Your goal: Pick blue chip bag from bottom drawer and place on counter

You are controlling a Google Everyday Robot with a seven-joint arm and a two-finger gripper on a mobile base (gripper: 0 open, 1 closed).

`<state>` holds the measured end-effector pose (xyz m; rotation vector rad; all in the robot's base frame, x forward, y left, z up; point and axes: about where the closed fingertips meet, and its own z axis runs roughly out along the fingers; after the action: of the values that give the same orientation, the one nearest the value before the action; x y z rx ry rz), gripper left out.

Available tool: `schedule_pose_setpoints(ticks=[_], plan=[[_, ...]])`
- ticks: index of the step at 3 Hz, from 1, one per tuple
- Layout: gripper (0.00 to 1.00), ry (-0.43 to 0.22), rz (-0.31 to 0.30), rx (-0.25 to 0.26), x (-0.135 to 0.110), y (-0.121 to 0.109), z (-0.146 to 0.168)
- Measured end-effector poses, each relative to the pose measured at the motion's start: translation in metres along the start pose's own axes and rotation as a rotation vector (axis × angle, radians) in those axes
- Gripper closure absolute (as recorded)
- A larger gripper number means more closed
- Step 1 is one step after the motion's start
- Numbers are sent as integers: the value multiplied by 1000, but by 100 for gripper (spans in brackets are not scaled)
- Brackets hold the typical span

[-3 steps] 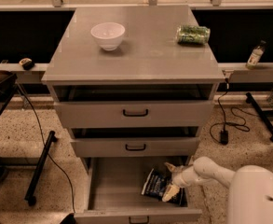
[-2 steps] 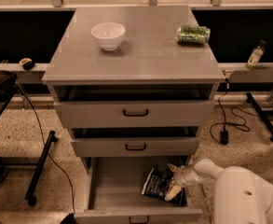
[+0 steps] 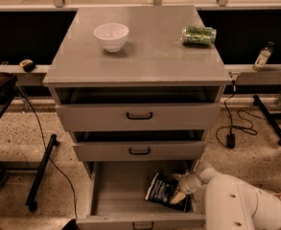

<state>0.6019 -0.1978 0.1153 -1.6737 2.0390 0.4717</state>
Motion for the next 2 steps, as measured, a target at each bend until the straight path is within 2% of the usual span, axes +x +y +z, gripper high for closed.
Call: schedule_pose_setpoints(ticks=[1, 2], plan=[[40, -14, -9, 2, -2, 3, 2], [63, -43, -51, 10, -12, 7, 6]])
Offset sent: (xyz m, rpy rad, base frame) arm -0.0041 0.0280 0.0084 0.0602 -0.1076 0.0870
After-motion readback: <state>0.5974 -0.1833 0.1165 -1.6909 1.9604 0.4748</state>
